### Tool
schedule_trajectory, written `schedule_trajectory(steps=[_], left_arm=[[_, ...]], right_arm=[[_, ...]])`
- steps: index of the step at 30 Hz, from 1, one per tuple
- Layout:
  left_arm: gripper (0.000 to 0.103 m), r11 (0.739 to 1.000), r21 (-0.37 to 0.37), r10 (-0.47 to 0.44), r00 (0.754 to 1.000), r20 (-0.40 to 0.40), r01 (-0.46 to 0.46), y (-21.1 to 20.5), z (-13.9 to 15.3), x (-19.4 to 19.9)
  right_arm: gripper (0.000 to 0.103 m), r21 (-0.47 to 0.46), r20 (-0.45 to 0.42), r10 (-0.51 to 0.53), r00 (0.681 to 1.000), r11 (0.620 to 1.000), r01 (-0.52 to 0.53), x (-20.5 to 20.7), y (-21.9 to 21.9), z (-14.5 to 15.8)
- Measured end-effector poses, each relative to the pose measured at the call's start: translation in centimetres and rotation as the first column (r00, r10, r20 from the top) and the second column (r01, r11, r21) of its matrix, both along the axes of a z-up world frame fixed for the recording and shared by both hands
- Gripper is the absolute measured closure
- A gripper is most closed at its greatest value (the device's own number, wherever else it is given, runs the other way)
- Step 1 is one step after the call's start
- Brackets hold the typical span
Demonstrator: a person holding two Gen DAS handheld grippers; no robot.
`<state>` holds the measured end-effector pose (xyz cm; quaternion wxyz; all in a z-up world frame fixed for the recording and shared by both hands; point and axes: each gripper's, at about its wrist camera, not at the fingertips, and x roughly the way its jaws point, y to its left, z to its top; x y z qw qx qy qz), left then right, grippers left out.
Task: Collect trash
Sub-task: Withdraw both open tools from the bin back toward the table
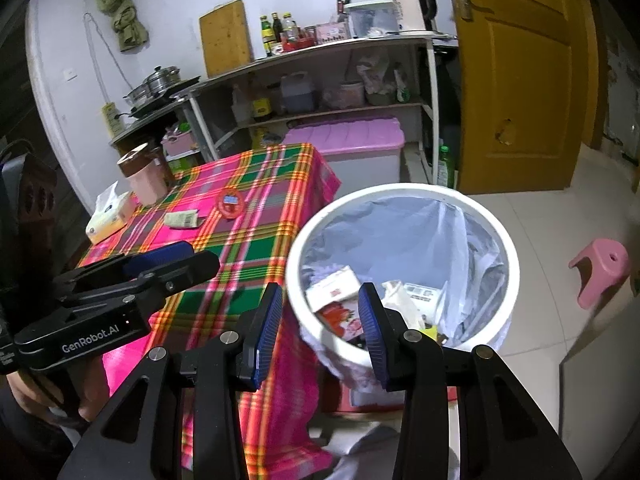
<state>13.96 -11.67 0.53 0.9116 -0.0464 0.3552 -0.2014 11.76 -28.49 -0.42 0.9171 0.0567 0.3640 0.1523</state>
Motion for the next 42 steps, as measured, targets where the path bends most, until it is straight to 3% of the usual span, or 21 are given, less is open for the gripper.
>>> schedule_trajectory(steps=[24, 42], left_arm=[[0.058, 0.992, 0.015, 0.128, 0.992, 0.011, -0.128, 6.5, 0.4, -5.0], [0.058, 0.971, 0.017, 0.239, 0.971, 0.008, -0.239, 11.5, 0.4, -4.3]], right_arm=[[0.062, -0.004, 0.013, 0.145, 0.989, 0.989, -0.145, -2.3, 5.8, 0.3], [0.059, -0.010, 0.012, 0.233, 0.972, 0.973, -0.233, -0.2, 10.3, 0.6]])
